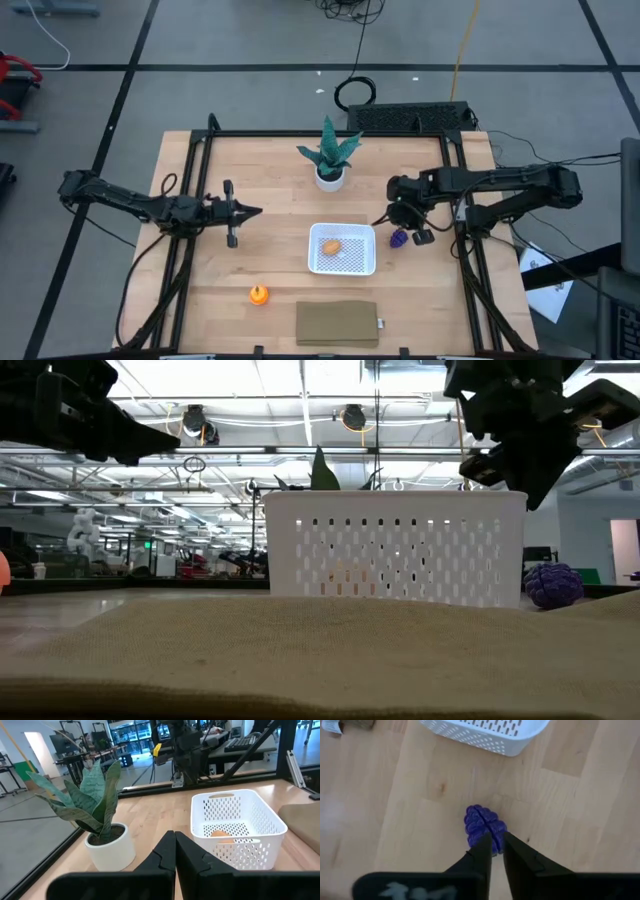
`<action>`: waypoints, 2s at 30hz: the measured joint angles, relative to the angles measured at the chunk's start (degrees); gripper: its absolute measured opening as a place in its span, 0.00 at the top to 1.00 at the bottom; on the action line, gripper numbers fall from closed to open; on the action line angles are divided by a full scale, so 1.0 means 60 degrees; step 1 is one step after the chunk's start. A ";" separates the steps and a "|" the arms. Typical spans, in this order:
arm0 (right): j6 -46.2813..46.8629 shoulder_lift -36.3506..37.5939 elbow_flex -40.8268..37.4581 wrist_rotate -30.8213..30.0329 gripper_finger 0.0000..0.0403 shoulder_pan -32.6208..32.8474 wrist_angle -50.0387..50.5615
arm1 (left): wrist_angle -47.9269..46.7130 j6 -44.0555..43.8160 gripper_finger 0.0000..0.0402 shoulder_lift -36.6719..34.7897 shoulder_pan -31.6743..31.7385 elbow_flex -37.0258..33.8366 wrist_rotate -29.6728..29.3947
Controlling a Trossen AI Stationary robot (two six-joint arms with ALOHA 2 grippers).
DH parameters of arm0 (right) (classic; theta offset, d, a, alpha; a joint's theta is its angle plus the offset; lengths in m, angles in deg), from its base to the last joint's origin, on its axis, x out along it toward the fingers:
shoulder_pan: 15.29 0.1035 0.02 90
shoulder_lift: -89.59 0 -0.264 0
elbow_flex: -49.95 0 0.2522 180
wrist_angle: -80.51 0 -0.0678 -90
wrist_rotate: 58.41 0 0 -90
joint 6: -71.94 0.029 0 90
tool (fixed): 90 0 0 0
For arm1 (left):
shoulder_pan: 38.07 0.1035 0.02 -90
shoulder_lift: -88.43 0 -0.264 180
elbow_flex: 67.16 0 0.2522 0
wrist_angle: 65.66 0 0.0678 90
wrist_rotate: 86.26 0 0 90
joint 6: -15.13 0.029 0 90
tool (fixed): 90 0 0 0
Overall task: Pick and placing Produce into tupperware
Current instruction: Put the grapes in the white bin
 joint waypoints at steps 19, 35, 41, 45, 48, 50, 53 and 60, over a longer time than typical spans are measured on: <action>0.0069 -0.0004 -0.0449 -0.0018 0.29 0.0139 -0.0913 | -0.0204 -0.0309 1.00 0.0000 0.0000 0.0000 0.0004; 0.1102 -0.0004 -0.1438 -0.0249 0.14 0.0321 -0.1540 | -0.0479 -0.0580 1.00 0.0000 0.0000 0.0004 0.0015; 0.1069 -0.0004 -0.1623 -0.0237 0.11 0.0627 -0.2029 | -0.0472 -0.0623 1.00 0.0002 0.0000 0.0004 0.0031; 0.0542 -0.0004 -0.1924 -0.0240 0.11 0.0989 -0.2397 | -0.0468 -0.0631 1.00 0.0000 0.0000 0.0004 0.0033; -0.0009 -0.0004 -0.2157 -0.0270 0.11 0.1225 -0.2575 | -0.0465 -0.0656 1.00 0.0000 0.0000 0.0004 0.0033; -0.0158 -0.0004 -0.2269 -0.0296 0.11 0.1323 -0.2735 | -0.0465 -0.0654 1.00 0.0000 0.0000 0.0004 0.0033; -0.0197 -0.0004 -0.2295 -0.0580 0.11 0.1383 -0.2948 | -0.0465 -0.0652 1.00 0.0000 0.0000 0.0004 0.0033; -0.0470 -0.0181 -0.2306 -0.0816 0.11 0.1384 -0.2854 | -0.0465 -0.0649 1.00 0.0000 0.0000 0.0004 0.0033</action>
